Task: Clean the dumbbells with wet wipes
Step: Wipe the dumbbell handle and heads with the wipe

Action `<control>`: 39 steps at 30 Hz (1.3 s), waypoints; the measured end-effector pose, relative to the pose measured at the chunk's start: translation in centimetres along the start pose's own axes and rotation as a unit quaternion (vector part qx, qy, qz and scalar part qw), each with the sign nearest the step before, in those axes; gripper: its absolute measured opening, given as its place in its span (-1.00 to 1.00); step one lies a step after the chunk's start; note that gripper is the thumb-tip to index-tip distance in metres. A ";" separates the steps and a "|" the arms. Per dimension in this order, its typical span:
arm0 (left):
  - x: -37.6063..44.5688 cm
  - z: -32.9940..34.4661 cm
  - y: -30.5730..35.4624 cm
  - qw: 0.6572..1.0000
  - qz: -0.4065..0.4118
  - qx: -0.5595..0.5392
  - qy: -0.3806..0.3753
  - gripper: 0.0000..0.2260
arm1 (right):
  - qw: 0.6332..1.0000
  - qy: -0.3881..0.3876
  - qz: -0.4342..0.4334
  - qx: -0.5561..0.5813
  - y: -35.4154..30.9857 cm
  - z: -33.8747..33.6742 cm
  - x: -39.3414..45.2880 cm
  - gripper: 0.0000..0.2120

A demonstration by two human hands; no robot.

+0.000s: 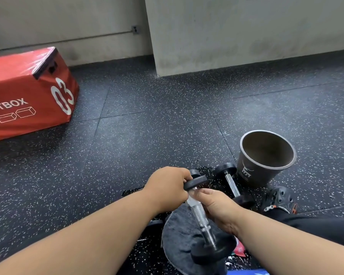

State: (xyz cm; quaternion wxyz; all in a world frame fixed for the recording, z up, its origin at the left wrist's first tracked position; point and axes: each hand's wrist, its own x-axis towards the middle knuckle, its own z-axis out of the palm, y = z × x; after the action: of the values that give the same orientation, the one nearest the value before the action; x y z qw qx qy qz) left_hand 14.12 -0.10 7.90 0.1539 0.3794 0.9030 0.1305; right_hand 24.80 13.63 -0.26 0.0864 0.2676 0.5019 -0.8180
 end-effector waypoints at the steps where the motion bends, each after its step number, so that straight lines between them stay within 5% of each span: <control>1: 0.0 0.0 -0.1 1.000 0.003 0.001 0.001 -0.68 | 1.000 -0.011 0.002 -0.018 0.2 -0.1 0.1 -0.77; 8: 0.2 -0.2 0.0 1.000 0.020 -0.003 -0.004 -0.67 | 0.994 -0.079 0.003 -0.072 -0.5 -0.9 0.7 -0.78; 12: 0.8 -0.6 -1.1 0.990 -0.016 -0.114 -0.088 -0.64 | 0.991 -0.101 0.005 -0.085 -0.3 -1.2 1.2 -0.64; 17: 2.2 1.0 -2.7 0.943 -0.071 -0.242 -0.217 -0.39 | 0.981 -0.032 -0.056 -0.184 1.5 0.0 1.8 -0.67; 21: 2.1 1.6 -2.4 0.886 -0.097 -0.377 -0.250 -0.81 | 0.924 0.105 -0.104 -0.354 1.9 1.0 1.7 -0.73; 23: 2.2 1.6 -2.0 0.878 -0.108 -0.398 -0.241 -0.82 | 0.910 0.132 -0.126 -0.372 2.1 1.7 1.4 -0.71; 25: 2.4 1.9 -2.0 0.874 -0.107 -0.404 -0.247 -0.81 | 0.904 0.117 -0.130 -0.391 2.0 1.7 1.5 -0.70; 28: 2.8 2.3 -2.3 0.885 -0.110 -0.383 -0.241 -0.53 | 0.917 0.052 -0.087 -0.387 1.1 1.0 1.8 -0.72; 31: 2.8 2.4 -2.0 0.892 -0.099 -0.373 -0.237 -0.43 | 0.981 -0.048 -0.005 -0.187 0.0 0.2 1.6 -0.87; 33: 2.8 2.3 -1.5 0.900 -0.085 -0.363 -0.225 -0.36 | 0.991 -0.091 0.036 -0.095 -0.8 0.0 1.1 -0.94; 39: 2.5 2.0 -0.6 0.909 -0.059 -0.355 -0.209 -0.39 | 0.979 -0.092 -0.019 -0.178 -1.4 1.6 -0.3 -0.91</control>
State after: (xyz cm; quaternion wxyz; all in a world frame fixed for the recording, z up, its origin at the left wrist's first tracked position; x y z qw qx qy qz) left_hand 12.86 1.52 5.42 0.4715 0.2642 0.7648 0.3506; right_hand 23.93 12.89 1.59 0.1628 0.1614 0.6344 -0.7382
